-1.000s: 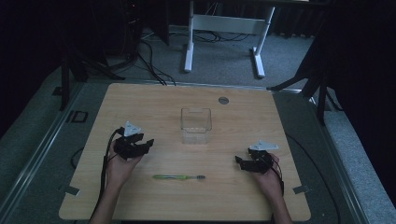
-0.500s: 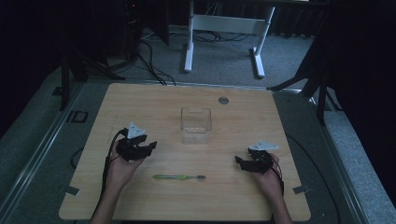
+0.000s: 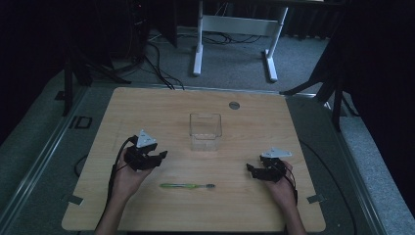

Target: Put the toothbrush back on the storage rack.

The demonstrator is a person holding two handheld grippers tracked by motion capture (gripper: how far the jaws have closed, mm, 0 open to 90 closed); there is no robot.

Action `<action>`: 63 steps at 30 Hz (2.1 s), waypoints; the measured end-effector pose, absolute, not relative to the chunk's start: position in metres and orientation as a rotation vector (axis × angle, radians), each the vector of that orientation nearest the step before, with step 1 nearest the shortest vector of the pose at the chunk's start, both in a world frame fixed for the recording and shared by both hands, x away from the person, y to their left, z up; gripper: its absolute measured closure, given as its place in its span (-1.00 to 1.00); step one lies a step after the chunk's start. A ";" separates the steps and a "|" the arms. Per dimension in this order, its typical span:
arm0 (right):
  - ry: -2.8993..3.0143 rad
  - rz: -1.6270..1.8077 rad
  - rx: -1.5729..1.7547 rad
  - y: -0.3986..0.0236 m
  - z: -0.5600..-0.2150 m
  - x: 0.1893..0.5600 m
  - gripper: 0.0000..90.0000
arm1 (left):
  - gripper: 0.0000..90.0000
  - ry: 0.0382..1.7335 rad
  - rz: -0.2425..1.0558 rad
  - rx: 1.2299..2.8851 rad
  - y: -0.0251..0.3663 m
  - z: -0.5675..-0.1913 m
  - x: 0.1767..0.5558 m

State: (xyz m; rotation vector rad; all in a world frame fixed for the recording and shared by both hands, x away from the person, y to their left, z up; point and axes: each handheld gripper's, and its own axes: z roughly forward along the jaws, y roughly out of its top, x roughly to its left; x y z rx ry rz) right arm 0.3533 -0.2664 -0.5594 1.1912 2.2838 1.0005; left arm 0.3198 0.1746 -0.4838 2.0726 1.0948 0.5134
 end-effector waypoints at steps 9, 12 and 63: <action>2.284 1.001 1.189 -0.266 -0.559 0.353 -0.37 | 0.10 1.055 0.499 2.103 0.170 -0.482 0.315; 2.284 1.001 1.189 -0.266 -0.559 0.353 -0.37 | 0.10 1.049 0.493 2.108 0.170 -0.482 0.315; 2.284 1.000 1.189 -0.267 -0.559 0.353 -0.37 | 0.10 0.881 0.406 2.247 0.156 -0.483 0.304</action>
